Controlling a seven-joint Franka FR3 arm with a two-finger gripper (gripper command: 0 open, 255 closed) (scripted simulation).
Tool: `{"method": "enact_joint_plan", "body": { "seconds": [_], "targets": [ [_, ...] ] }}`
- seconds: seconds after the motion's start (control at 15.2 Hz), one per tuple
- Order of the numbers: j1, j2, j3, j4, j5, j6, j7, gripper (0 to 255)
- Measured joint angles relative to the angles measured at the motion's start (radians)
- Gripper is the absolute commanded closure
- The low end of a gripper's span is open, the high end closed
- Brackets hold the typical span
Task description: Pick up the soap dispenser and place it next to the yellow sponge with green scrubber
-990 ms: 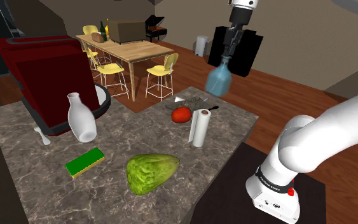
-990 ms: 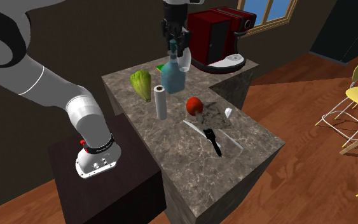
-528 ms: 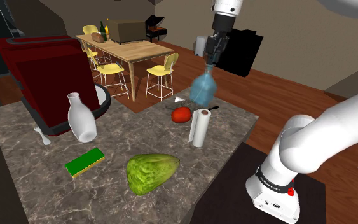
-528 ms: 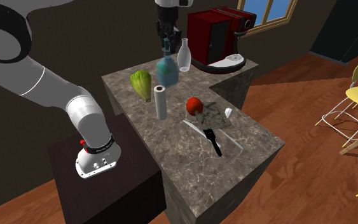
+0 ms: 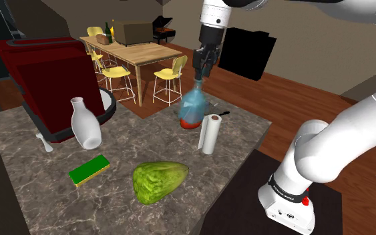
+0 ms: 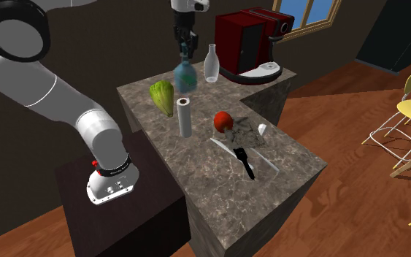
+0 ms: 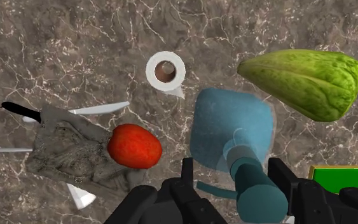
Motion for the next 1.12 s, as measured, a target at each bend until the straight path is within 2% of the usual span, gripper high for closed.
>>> {"method": "enact_joint_plan", "body": {
  "seconds": [0.66,1.12],
  "targets": [
    [0.07,0.165,0.148,0.049,0.03,0.135,0.199,255],
    [0.121,0.341,0.239,0.171,0.005,0.199,0.344,255]
  ]
}}
